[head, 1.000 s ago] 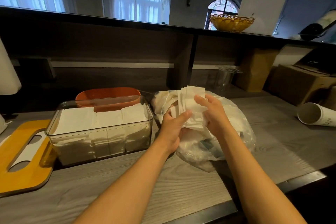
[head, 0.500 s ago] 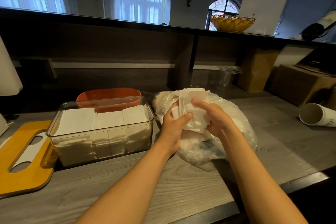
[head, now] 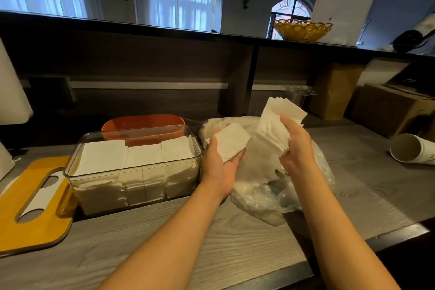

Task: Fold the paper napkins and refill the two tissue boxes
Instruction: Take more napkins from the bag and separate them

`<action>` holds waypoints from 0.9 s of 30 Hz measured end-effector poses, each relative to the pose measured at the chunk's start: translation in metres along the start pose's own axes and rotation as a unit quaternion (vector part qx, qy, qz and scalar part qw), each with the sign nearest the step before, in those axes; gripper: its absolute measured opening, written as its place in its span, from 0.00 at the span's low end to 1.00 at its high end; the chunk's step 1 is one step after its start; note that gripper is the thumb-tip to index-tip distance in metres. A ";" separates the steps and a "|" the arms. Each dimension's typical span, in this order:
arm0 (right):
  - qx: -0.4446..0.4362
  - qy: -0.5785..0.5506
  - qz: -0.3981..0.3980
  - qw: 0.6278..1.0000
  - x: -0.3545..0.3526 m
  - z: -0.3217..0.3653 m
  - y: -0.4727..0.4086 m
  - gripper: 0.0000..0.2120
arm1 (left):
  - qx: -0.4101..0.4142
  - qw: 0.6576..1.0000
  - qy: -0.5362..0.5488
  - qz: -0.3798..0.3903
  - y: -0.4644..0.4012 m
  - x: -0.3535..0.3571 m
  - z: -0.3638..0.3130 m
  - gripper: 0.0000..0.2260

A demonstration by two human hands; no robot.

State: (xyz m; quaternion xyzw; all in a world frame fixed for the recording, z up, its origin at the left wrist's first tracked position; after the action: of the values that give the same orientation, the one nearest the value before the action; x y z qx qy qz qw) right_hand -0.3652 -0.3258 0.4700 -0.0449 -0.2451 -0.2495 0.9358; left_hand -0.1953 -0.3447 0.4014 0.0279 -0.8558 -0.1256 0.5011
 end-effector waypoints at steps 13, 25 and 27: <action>0.156 -0.085 0.030 0.984 0.043 -0.083 0.026 0.14 | 0.095 0.981 -0.148 0.082 0.017 0.020 -0.006 0.25; 0.064 -0.019 0.019 0.998 0.040 -0.070 0.024 0.12 | 0.155 0.960 -0.211 0.103 0.015 0.022 -0.006 0.29; 0.013 -0.001 0.007 1.000 0.035 -0.059 0.026 0.16 | 0.178 0.951 -0.237 0.090 0.013 0.020 -0.009 0.27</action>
State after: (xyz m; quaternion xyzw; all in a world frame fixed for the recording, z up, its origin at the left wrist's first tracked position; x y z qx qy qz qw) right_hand -0.3001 -0.3314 0.4359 -0.0346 -0.2487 -0.2393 0.9379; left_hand -0.1965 -0.3374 0.4251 0.0087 -0.9573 0.0714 0.2802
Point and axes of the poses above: each hand's wrist, its own y-axis away from the middle knuckle, its own x-axis out of the palm, z = x × y, the point moved 10 cm from there along -y, towards the middle knuckle, and after that the axes turned 7 degrees about -z, right-handed, at the moved point
